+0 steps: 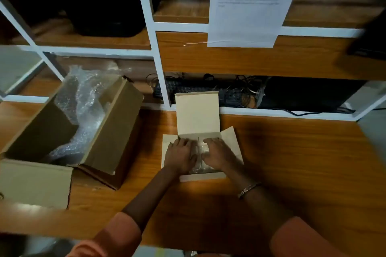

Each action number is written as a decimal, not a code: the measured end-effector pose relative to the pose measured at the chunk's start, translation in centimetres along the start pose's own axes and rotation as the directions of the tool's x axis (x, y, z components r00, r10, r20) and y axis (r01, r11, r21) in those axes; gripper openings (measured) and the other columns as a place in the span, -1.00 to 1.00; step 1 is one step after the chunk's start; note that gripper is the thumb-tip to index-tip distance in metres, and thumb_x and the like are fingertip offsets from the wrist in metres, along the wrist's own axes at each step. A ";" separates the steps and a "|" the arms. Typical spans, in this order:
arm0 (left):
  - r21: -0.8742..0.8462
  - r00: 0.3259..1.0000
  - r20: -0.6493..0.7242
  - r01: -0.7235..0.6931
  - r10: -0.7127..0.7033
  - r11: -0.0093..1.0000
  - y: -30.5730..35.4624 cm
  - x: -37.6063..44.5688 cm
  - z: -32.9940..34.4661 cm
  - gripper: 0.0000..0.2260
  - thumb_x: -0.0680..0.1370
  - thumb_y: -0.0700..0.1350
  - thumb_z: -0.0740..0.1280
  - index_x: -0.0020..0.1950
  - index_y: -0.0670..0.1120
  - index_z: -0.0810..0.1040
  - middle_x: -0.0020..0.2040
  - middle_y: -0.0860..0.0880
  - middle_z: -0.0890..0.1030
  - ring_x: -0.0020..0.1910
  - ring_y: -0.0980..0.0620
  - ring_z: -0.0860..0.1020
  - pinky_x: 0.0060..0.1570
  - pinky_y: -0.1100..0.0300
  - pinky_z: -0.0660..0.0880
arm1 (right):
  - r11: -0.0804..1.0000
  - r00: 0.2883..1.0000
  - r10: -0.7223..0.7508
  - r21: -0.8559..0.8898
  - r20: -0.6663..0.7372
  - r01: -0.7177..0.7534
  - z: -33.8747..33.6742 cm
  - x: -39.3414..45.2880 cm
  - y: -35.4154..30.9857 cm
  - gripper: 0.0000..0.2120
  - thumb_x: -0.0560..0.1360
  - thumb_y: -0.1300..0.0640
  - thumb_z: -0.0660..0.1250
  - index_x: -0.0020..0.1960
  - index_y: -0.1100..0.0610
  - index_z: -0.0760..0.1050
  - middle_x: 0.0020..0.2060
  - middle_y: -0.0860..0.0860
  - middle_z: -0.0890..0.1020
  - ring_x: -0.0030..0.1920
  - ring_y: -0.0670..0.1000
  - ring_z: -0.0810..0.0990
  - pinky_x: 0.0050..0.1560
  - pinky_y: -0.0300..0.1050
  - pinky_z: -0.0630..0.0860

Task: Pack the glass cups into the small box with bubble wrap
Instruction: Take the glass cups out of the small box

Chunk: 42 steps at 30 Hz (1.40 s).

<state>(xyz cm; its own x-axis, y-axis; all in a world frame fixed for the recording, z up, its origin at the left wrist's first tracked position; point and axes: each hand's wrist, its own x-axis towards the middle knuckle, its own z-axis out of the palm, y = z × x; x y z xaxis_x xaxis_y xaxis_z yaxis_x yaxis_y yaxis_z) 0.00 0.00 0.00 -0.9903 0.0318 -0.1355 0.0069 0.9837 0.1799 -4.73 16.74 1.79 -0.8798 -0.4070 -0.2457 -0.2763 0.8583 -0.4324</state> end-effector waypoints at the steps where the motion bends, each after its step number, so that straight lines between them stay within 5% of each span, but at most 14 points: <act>1: 0.009 1.000 0.013 -0.019 0.018 1.000 -0.3 0.3 0.1 -0.48 0.65 0.13 0.29 0.57 -0.03 0.42 0.48 -0.12 0.49 0.43 -0.18 0.44 0.34 -0.05 0.41 | 1.000 1.000 -0.001 0.026 0.000 0.001 0.1 0.3 0.2 -0.44 0.54 0.04 0.45 0.51 0.12 0.48 0.42 0.10 0.57 0.46 0.15 0.47 0.39 0.06 0.50; 5: -0.071 0.999 0.005 -0.051 0.052 0.996 -1.6 1.0 0.7 -0.49 0.60 0.08 0.38 0.54 0.02 0.49 0.43 -0.08 0.57 0.39 -0.17 0.49 0.26 -0.05 0.49 | 1.000 0.999 0.010 0.015 0.035 -0.011 0.2 1.1 0.6 -0.50 0.50 0.01 0.44 0.42 0.09 0.59 0.29 0.08 0.67 0.38 0.12 0.53 0.26 -0.01 0.56; 10: -0.351 0.999 0.012 -0.036 0.043 0.936 -3.7 2.4 1.5 -0.51 0.41 0.10 0.47 0.35 0.13 0.63 0.13 0.10 0.71 0.04 0.00 0.62 0.06 -0.03 0.59 | 1.000 0.997 0.016 0.016 0.070 -0.017 0.6 2.7 1.3 -0.70 0.47 0.04 0.47 0.18 0.05 0.70 0.10 0.06 0.74 0.14 0.13 0.68 0.10 0.07 0.65; 14: -0.437 0.999 0.007 -0.043 0.052 0.898 -3.5 1.9 0.7 -0.58 0.42 0.01 0.58 0.26 0.02 0.68 0.06 0.07 0.70 0.04 -0.05 0.62 0.03 0.00 0.59 | 1.000 0.993 -0.004 0.024 0.115 0.001 0.2 2.5 1.5 -0.85 0.54 0.05 0.42 0.09 0.04 0.62 0.02 0.04 0.71 0.05 0.12 0.66 0.08 0.11 0.65; 19: -0.497 1.000 0.005 0.006 -0.004 0.868 -2.8 0.9 0.8 -0.77 0.48 -0.04 0.60 0.05 -0.04 0.65 -0.05 0.09 0.67 -0.07 -0.01 0.63 -0.02 0.00 0.57 | 0.997 0.999 -0.033 0.070 0.003 0.033 -0.1 0.2 1.6 -0.94 0.58 0.05 0.41 0.01 -0.09 0.54 0.02 -0.01 0.71 0.07 0.08 0.66 0.06 0.08 0.66; 22: -0.576 0.997 -0.072 -0.016 -0.031 0.817 -2.2 0.1 0.5 -0.86 0.52 -0.26 0.51 -0.03 -0.05 0.62 -0.11 0.10 0.68 -0.13 0.04 0.63 -0.07 -0.08 0.60 | 0.994 0.990 -0.068 0.080 -0.126 0.079 -0.9 -1.5 1.2 -0.92 0.59 0.12 0.38 0.02 -0.05 0.55 -0.02 -0.02 0.71 0.03 0.09 0.67 -0.02 0.04 0.65; 31: -0.507 0.889 -0.425 -0.078 -0.170 0.859 4.9 -7.6 -2.9 -0.88 0.63 0.03 0.46 0.13 0.05 0.68 0.05 0.17 0.66 0.05 0.12 0.47 -0.19 0.19 0.40 | 0.957 0.916 -0.137 0.188 -0.377 0.220 -4.8 -7.8 1.4 -0.93 0.65 0.20 0.34 0.08 0.05 0.55 0.02 -0.06 0.66 0.10 0.00 0.54 -0.03 -0.03 0.56; 37: -0.422 0.869 -0.462 -0.041 -0.176 0.906 10.3 -13.6 -1.5 -0.88 0.56 -0.13 0.55 0.07 0.02 0.71 -0.02 0.21 0.59 -0.05 0.07 0.56 -0.13 0.11 0.48 | 0.949 0.916 -0.023 0.279 -0.401 0.145 -5.5 -14.4 5.8 -0.92 0.62 0.18 0.42 0.09 0.04 0.61 0.05 -0.11 0.63 0.06 -0.07 0.56 -0.13 -0.28 0.41; 42: -0.401 0.890 -0.421 -0.010 -0.175 0.916 13.7 -17.5 2.2 -0.86 0.54 -0.14 0.54 0.08 0.02 0.71 0.00 0.04 0.71 -0.08 0.04 0.56 -0.14 0.03 0.55 | 0.969 0.929 0.027 0.237 -0.369 0.066 -3.4 -19.9 9.7 -0.90 0.59 0.19 0.46 0.09 0.06 0.65 0.06 -0.06 0.66 0.04 -0.03 0.60 -0.16 -0.22 0.42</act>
<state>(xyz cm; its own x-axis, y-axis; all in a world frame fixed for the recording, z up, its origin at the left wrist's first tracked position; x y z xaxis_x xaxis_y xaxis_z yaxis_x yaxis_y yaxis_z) 17.74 13.33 2.67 -0.9411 -0.2182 0.2583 -0.0396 0.8298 0.5566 8.84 34.21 5.44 -0.9676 -0.2396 0.0801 -0.2341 0.7309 -0.6411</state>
